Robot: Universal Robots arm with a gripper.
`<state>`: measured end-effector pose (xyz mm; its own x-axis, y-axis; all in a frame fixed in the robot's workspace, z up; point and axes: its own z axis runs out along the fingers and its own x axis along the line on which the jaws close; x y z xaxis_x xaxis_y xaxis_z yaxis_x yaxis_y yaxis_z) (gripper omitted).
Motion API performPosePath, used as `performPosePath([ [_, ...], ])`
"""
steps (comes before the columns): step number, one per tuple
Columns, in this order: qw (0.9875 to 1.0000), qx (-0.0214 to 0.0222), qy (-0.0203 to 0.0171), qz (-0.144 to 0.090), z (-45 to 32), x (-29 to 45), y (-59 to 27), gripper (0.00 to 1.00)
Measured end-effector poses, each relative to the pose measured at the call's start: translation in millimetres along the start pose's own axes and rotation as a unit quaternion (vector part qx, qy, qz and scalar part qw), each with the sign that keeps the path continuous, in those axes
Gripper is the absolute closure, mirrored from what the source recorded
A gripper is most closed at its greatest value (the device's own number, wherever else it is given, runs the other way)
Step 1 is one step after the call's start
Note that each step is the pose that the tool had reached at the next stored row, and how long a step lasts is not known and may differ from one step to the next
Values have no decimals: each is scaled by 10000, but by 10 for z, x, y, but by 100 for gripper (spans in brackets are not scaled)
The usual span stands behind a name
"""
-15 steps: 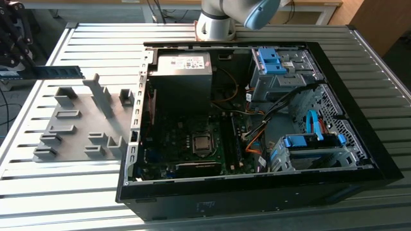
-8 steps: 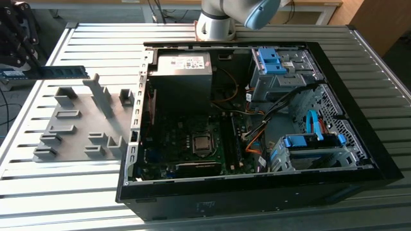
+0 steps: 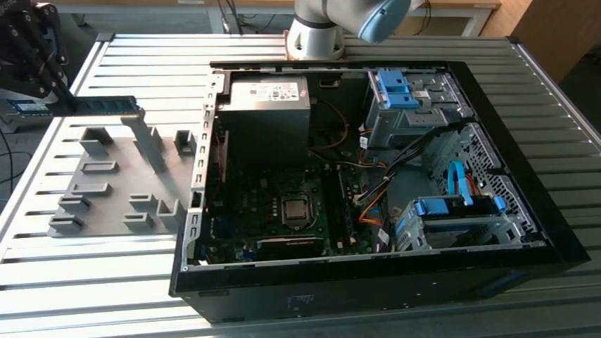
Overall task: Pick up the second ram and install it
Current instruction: 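Pick up the second ram and move it above second insertion slot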
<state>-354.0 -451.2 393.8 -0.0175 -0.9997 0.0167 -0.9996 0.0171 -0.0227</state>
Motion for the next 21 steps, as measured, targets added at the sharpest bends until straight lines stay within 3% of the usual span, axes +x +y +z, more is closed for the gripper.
performPosePath([
  [12, 10000, 0, 0, 2, 6, -4, -224, 86],
  [21, 10000, 0, 0, 3, 10, -6, -338, 86],
])
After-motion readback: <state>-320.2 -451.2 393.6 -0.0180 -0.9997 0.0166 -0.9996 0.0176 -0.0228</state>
